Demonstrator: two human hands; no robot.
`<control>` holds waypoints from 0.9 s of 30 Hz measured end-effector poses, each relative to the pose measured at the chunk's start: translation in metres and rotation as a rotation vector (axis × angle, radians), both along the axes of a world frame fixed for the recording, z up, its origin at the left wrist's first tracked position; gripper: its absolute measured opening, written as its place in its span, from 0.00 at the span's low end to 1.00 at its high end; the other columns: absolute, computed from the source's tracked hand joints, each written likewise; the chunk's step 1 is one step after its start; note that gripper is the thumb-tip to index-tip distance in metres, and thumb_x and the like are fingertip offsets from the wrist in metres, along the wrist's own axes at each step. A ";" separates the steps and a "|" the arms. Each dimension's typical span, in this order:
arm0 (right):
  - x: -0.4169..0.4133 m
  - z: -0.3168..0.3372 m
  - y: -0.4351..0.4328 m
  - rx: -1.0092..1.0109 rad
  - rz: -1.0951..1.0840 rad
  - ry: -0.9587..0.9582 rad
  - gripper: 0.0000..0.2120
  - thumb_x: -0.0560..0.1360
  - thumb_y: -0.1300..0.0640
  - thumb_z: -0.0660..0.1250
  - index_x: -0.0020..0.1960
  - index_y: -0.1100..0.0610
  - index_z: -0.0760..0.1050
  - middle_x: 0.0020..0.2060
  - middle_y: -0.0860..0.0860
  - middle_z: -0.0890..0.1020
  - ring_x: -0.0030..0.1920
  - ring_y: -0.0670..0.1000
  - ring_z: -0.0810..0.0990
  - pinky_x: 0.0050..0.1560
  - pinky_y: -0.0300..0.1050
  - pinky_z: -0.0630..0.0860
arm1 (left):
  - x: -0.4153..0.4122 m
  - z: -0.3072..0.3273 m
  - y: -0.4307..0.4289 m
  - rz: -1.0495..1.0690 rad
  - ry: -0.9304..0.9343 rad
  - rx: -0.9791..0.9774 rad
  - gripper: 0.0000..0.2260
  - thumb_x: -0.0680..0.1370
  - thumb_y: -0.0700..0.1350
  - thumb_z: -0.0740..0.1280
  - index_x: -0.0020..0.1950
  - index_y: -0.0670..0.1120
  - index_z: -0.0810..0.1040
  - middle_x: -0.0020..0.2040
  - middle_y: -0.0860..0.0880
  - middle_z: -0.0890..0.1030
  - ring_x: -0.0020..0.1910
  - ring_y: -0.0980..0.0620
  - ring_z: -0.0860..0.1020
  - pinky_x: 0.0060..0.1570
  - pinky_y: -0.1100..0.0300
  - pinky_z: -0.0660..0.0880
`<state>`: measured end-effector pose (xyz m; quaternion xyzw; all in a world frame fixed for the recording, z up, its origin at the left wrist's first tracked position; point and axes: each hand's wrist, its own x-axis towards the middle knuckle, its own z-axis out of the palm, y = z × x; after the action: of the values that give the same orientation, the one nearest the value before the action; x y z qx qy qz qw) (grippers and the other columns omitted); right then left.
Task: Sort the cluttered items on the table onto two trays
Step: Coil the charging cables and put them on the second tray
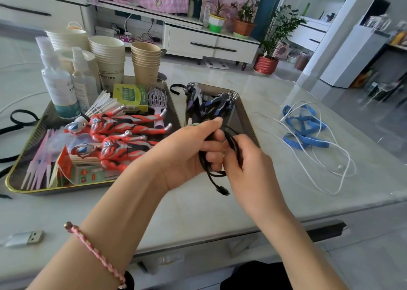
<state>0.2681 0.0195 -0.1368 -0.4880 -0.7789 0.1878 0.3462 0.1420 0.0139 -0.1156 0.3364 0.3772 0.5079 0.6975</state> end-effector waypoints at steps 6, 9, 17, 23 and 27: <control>-0.004 0.011 -0.001 -0.663 0.075 0.481 0.17 0.78 0.47 0.58 0.50 0.61 0.74 0.33 0.54 0.80 0.32 0.49 0.77 0.33 0.41 0.75 | 0.006 -0.002 0.008 0.259 -0.348 0.097 0.18 0.82 0.51 0.51 0.36 0.45 0.66 0.21 0.55 0.59 0.18 0.59 0.57 0.19 0.68 0.61; 0.005 0.018 -0.001 -0.755 0.172 0.549 0.10 0.77 0.54 0.62 0.48 0.60 0.74 0.29 0.52 0.79 0.26 0.47 0.75 0.27 0.36 0.70 | -0.004 -0.003 0.013 0.410 -0.393 0.114 0.18 0.82 0.51 0.51 0.36 0.45 0.65 0.20 0.55 0.58 0.17 0.60 0.56 0.19 0.68 0.59; 0.001 0.016 -0.001 -0.418 0.253 0.662 0.04 0.69 0.61 0.69 0.44 0.55 0.80 0.31 0.46 0.80 0.31 0.42 0.74 0.34 0.32 0.71 | -0.008 -0.007 0.015 0.537 -0.226 0.153 0.18 0.82 0.51 0.52 0.36 0.45 0.66 0.21 0.55 0.58 0.18 0.58 0.56 0.22 0.67 0.56; -0.005 0.009 0.001 -0.282 0.077 0.700 0.07 0.70 0.62 0.71 0.45 0.52 0.82 0.48 0.55 0.83 0.43 0.40 0.80 0.43 0.30 0.72 | 0.014 -0.009 0.004 0.384 -0.163 0.166 0.19 0.82 0.50 0.53 0.33 0.45 0.66 0.23 0.54 0.55 0.19 0.58 0.54 0.27 0.61 0.50; -0.005 0.012 0.006 -0.631 0.051 0.940 0.06 0.69 0.66 0.70 0.40 0.57 0.77 0.38 0.52 0.82 0.39 0.46 0.79 0.44 0.38 0.77 | 0.015 -0.006 -0.001 0.345 -0.129 0.211 0.19 0.81 0.48 0.54 0.32 0.45 0.65 0.24 0.53 0.54 0.20 0.57 0.53 0.27 0.61 0.49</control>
<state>0.2628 0.0254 -0.1251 -0.4128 -0.4586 0.6170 0.4885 0.1574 0.0132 -0.1217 0.3049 0.3287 0.6769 0.5838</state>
